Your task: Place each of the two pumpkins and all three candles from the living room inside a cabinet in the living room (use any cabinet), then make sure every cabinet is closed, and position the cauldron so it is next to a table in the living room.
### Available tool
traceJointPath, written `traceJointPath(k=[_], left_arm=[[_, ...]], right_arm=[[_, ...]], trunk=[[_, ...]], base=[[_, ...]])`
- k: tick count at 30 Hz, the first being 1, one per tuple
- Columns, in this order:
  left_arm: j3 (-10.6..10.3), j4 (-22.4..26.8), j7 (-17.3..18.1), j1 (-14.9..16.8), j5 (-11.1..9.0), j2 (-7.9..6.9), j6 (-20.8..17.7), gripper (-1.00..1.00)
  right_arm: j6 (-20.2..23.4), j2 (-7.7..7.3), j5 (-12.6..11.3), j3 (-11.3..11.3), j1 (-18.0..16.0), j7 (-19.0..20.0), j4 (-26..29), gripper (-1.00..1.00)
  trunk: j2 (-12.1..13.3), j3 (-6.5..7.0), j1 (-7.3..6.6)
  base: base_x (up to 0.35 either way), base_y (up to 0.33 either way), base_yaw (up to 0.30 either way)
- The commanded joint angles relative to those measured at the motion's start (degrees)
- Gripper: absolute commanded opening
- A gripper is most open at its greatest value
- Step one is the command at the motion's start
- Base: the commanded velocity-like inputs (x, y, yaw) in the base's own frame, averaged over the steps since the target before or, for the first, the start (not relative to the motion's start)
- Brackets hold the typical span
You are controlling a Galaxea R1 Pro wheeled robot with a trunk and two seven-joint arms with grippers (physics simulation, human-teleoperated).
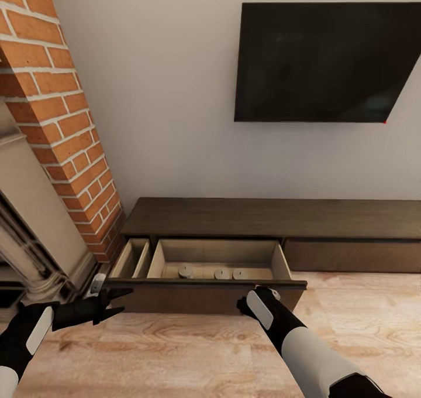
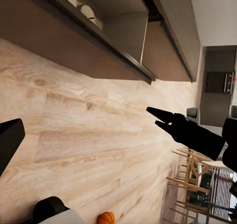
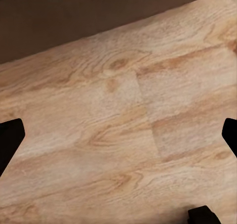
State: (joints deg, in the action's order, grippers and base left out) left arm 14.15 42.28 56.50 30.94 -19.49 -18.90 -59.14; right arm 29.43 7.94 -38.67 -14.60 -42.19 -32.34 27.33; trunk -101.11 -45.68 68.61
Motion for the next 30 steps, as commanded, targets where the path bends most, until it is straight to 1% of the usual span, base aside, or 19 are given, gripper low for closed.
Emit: traceJointPath(k=[1,5,9,11,14,18,21,23,25,27,28,29,30], left_arm=[[0.0,0.0,0.0,0.0,0.0,0.00,0.0,1.00],[0.0,0.0,-0.1,0.0,0.0,0.00,0.1,1.00],[0.0,0.0,-0.3,0.0,0.0,0.00,0.1,1.00],[0.0,0.0,-0.4,0.0,0.0,0.00,0.1,1.00],[0.1,0.0,-0.7,0.0,0.0,0.00,0.1,1.00],[0.1,0.0,-2.0,0.0,0.0,0.00,0.2,1.00],[0.2,0.0,-4.4,0.0,0.0,0.15,0.6,1.00],[0.2,0.0,-6.1,0.0,0.0,0.62,1.6,1.00],[0.2,0.0,-8.6,0.0,0.0,1.67,3.6,1.00],[0.3,0.0,-12.3,0.0,0.0,3.13,6.2,1.00],[0.3,0.0,-13.5,0.0,-0.1,3.50,6.9,1.00],[0.3,0.0,-16.0,0.0,-0.1,4.27,8.0,1.00],[0.3,0.0,-18.7,0.0,-0.1,5.00,9.1,1.00]], right_arm=[[0.0,-0.01,0.0,0.0,0.0,0.0,0.0,1.00],[-0.1,-0.12,0.0,0.2,0.0,0.0,0.0,1.00],[-0.4,-0.30,0.0,0.6,0.0,0.0,0.0,1.00],[-1.4,-0.34,0.0,0.5,0.0,0.0,0.0,1.00],[-4.3,-0.39,0.0,0.0,0.0,0.0,-0.2,1.00],[-5.6,-0.42,0.1,-0.2,0.0,0.0,-0.2,1.00],[-5.9,-0.37,0.2,-0.3,0.1,0.1,-0.3,1.00],[-6.0,-0.25,0.2,-0.3,0.1,0.1,-0.4,1.00],[-6.6,-0.26,0.2,-0.3,0.1,0.1,-0.4,1.00],[-8.5,-0.26,0.2,-0.4,0.1,0.1,-0.5,1.00],[-9.1,-0.25,0.2,-0.5,0.1,0.1,-0.5,1.00],[-10.2,-0.23,0.2,-1.1,0.1,0.1,-0.5,1.00],[-11.1,-0.22,0.2,-2.2,0.2,0.1,-0.5,1.00]], trunk=[[-0.4,-0.18,0.23],[-2.0,-0.90,1.10],[-3.6,-1.62,1.98],[-4.4,-1.98,2.42],[-5.6,-2.52,3.08],[-7.2,-3.24,3.96],[-8.4,-3.78,4.62],[-9.2,-4.13,5.06],[-10.0,-4.49,5.50],[-10.8,-4.85,5.94],[-11.2,-5.03,6.16],[-11.6,-5.21,6.38],[-12.0,-5.39,6.59]], base=[[-0.122,0.017,0.000],[-0.220,0.057,0.000],[-0.080,0.018,0.000],[-0.021,0.005,0.000],[-0.008,0.002,0.000],[-0.002,0.000,0.000],[0.000,0.000,0.000],[0.000,0.000,0.000],[0.000,0.000,0.000],[0.000,0.000,0.000],[0.000,0.000,0.000],[0.000,0.000,0.000],[0.000,0.000,0.000]])
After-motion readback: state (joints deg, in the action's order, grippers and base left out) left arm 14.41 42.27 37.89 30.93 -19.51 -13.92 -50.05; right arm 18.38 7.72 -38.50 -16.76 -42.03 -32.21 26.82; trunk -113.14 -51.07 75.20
